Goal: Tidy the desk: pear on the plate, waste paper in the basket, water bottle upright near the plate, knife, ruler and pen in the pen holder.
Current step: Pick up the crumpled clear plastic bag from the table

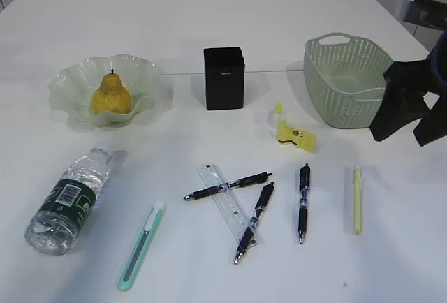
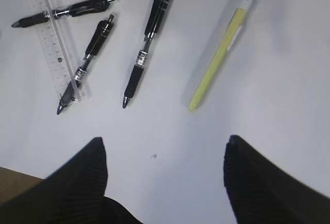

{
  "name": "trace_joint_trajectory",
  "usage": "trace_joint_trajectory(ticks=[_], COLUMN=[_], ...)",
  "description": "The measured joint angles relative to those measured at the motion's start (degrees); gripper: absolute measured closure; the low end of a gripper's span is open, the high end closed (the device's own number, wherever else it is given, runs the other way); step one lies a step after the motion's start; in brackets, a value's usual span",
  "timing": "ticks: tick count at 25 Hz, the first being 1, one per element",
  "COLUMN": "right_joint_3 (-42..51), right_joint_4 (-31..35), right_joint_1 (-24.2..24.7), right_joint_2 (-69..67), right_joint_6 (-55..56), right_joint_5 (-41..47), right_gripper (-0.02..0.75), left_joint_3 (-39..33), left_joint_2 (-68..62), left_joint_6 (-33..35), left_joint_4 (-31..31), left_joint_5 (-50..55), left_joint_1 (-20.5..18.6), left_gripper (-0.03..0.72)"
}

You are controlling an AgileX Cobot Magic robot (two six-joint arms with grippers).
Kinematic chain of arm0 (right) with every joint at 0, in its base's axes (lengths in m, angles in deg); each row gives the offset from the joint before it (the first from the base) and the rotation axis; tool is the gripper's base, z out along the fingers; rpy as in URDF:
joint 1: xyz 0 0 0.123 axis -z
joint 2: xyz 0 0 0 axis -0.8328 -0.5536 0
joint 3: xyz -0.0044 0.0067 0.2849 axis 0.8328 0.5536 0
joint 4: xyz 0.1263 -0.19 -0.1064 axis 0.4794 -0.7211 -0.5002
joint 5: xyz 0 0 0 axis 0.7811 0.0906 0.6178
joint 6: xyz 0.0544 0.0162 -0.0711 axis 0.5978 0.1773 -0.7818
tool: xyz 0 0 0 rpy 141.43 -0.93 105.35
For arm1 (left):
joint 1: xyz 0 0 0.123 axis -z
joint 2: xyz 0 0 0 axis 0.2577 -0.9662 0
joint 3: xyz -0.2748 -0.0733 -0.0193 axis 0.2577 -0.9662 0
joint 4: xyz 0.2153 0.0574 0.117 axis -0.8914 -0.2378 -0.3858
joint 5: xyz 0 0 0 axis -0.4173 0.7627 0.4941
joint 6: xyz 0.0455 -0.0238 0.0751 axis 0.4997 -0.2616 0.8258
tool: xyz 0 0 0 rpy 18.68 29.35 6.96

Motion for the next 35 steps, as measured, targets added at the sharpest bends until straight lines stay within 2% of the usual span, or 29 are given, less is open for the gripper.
trace_joint_trajectory(ticks=[4,10,15,21,26,30,31,35], right_joint_3=[0.0,0.0,0.0,-0.2,-3.1,-9.5,-13.7,-23.2], right_joint_4=[0.3,0.4,0.9,1.3,1.2,-1.5,-2.2,-3.1], right_joint_1=[0.0,0.0,0.0,-0.6,-5.0,-10.1,-11.6,-12.2], right_joint_2=[-0.4,-0.4,-0.4,-3.9,-10.4,-16.0,-18.8,-23.7], right_joint_6=[-1.7,-8.0,-13.2,-15.1,-15.2,-15.2,-15.2,-13.7], right_joint_5=[-0.5,-1.8,-4.6,-7.7,-8.1,-7.9,-6.7,-3.7], right_gripper=[0.187,0.187,0.187,0.187,0.186,0.186,0.186,0.187], left_joint_3=[-11.9,-33.9,-44.6,-49.2,-49.4,-49.4,-49.4,-49.4], left_joint_2=[8.2,19.3,26.6,32.3,34.9,35.4,35.4,35.4], left_joint_6=[2.1,5.6,6.1,6.1,6.1,6.1,6.1,6.1], left_joint_4=[-0.2,-4.6,-7.3,-7.4,-8.8,-10.1,-10.3,-10.4], left_joint_5=[0.0,0.0,-0.1,-0.2,-0.2,-0.2,-0.2,-0.2], left_joint_1=[-2.8,-3.1,-3.1,-3.1,-3.1,-3.1,-3.1,-3.1], left_gripper=[0.237,0.238,0.239,0.239,0.239,0.239,0.239,0.239])
